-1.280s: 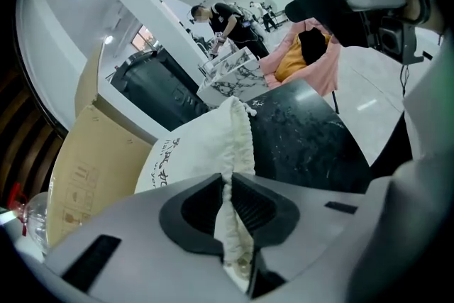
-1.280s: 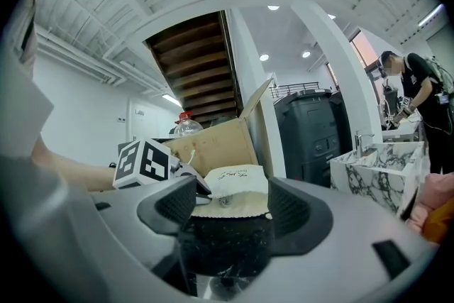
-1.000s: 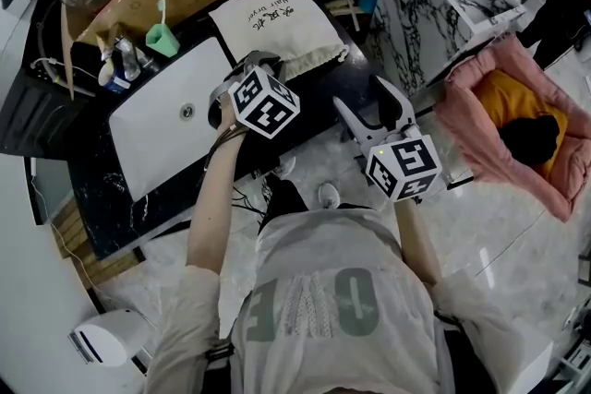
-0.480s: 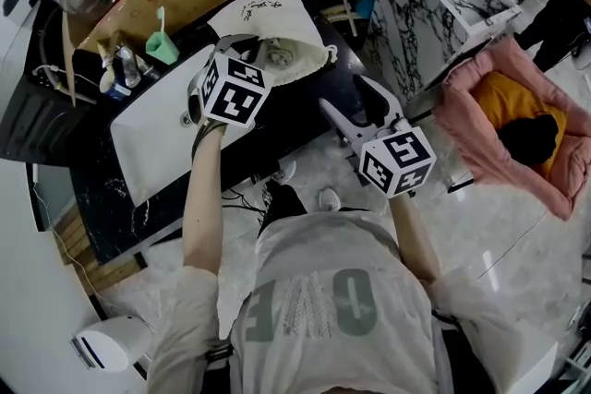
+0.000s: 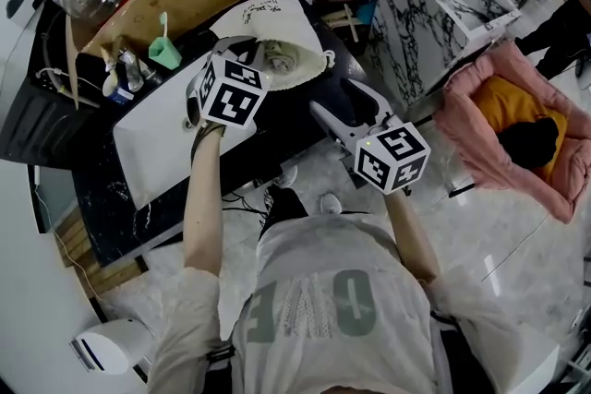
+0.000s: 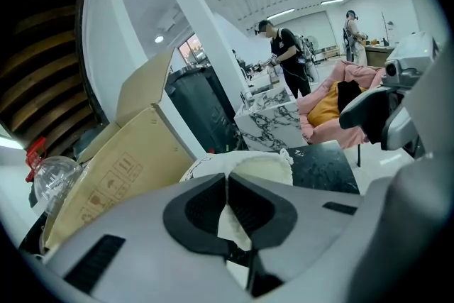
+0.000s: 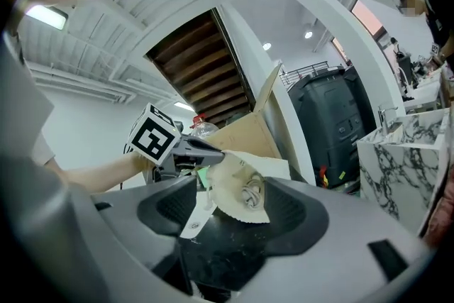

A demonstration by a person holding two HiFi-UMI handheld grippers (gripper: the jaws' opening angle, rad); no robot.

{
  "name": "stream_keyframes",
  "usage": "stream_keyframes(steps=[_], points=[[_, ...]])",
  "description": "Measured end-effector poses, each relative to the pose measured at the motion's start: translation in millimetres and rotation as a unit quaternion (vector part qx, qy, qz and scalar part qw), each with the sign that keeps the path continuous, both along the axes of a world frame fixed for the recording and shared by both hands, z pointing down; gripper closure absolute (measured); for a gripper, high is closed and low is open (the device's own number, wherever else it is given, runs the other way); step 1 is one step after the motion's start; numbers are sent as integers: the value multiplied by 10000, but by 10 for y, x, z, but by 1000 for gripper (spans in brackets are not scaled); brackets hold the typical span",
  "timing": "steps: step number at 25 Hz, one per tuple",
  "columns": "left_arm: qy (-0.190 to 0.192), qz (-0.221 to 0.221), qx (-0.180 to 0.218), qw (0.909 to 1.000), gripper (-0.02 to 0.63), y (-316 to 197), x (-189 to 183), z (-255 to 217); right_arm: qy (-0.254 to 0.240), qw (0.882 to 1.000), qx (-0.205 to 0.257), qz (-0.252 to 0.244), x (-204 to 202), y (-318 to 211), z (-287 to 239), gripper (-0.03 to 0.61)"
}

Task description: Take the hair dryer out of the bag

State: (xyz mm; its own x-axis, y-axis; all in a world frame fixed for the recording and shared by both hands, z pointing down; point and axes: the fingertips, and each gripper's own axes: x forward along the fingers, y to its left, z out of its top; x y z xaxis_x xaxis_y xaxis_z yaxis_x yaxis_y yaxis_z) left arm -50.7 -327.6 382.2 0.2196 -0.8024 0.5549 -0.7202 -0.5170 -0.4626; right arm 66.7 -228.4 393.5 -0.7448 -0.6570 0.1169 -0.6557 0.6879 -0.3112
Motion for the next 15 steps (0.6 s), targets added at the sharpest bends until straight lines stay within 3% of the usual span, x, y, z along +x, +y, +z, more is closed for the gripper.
stream_keyframes(steps=[3,7,15], points=[[16,1,-7,10000,577,0,-16,-7,-125,9990,-228,-377,-190,-59,16,273],[33,14,-17,10000,577,5,-41,-11,-386,9917,-920,-812,-571,-304,180,273],[69,37,-34,10000,577,14,-96,-44,359,9856,-1507,-683,-1056,-982,526,273]])
